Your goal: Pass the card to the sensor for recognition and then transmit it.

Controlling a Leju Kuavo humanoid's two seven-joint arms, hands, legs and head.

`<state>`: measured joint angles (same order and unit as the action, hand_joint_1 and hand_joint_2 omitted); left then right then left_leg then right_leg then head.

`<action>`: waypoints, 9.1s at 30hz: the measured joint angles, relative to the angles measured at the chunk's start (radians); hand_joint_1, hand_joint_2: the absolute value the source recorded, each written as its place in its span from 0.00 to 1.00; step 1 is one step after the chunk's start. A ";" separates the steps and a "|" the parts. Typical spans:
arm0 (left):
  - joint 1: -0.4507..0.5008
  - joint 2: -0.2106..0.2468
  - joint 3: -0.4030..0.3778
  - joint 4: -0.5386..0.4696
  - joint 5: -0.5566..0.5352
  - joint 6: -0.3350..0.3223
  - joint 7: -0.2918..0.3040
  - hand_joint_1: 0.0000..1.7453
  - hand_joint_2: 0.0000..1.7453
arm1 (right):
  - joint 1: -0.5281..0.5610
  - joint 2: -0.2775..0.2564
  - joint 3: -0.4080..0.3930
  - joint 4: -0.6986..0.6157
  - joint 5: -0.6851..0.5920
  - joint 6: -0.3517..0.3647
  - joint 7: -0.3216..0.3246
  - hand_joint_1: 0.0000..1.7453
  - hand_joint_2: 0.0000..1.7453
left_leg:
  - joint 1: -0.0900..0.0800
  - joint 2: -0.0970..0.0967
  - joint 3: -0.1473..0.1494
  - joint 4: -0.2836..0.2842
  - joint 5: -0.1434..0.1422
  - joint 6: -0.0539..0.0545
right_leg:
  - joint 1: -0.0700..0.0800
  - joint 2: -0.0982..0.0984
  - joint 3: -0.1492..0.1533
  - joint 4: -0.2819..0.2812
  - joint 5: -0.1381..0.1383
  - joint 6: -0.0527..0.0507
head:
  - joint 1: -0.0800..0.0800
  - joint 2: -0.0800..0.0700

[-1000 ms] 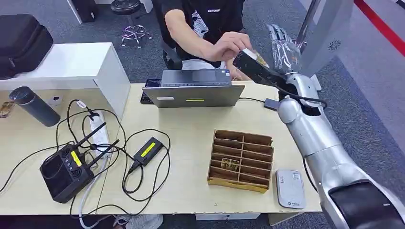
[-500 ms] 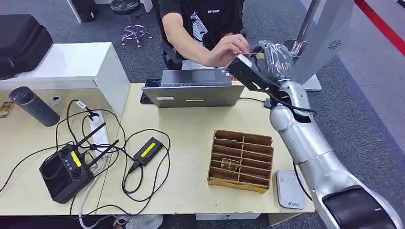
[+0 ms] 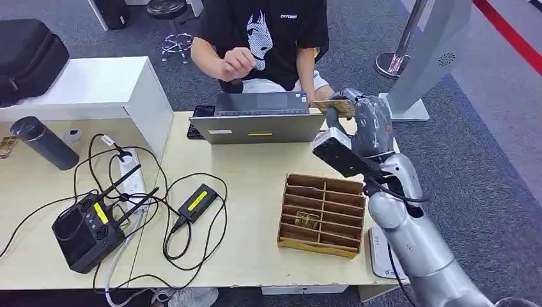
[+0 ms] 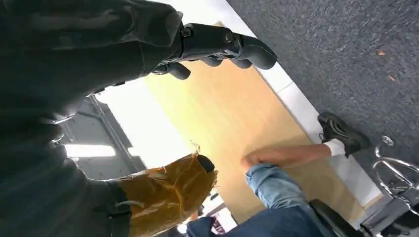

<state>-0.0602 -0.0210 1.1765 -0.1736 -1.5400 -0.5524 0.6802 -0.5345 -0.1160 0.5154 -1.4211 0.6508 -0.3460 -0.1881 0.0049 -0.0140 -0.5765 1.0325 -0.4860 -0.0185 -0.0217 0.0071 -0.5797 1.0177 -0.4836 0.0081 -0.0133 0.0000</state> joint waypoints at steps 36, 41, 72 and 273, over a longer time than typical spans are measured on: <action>0.016 -0.047 0.000 0.000 0.049 0.016 -0.030 0.00 1.00 | 0.814 -0.247 -0.510 -0.319 0.151 0.068 -0.109 1.00 1.00 | -0.001 -0.001 -0.003 0.000 -0.004 0.004 | 0.000 -0.003 0.000 -0.001 -0.002 0.002 | 0.000 0.000; 0.016 -0.047 0.000 0.000 0.049 0.009 -0.023 0.00 1.00 | 0.814 -0.276 -0.505 -0.294 0.198 0.077 -0.063 1.00 1.00 | -0.001 -0.001 -0.003 0.000 -0.004 0.004 | 0.000 -0.003 0.000 -0.001 -0.002 0.002 | 0.000 0.000; 0.005 -0.050 0.000 0.000 0.042 -0.020 -0.015 0.00 1.00 | 0.693 -0.351 -0.331 -0.157 0.291 0.206 0.002 1.00 1.00 | 0.000 -0.002 -0.003 0.000 -0.004 0.004 | 0.000 -0.003 0.000 -0.001 -0.002 0.002 | 0.000 0.000; 0.040 -0.035 -0.322 -0.002 -0.018 0.057 -0.241 0.00 1.00 | 0.080 0.082 0.117 0.392 0.517 -0.122 0.182 0.00 1.00 | 0.007 -0.001 -0.008 0.000 0.002 -0.005 | 0.007 -0.002 -0.006 0.000 0.004 -0.006 | 0.000 0.000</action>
<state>-0.0206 -0.0565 0.8545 -0.1759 -1.5576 -0.4955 0.4391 -0.4547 -0.0340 0.6325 -1.0292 1.1673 -0.4684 -0.0065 0.0116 -0.0154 -0.5844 1.0323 -0.4836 -0.0232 -0.0148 0.0055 -0.5856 1.0172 -0.4798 0.0021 -0.0134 0.0000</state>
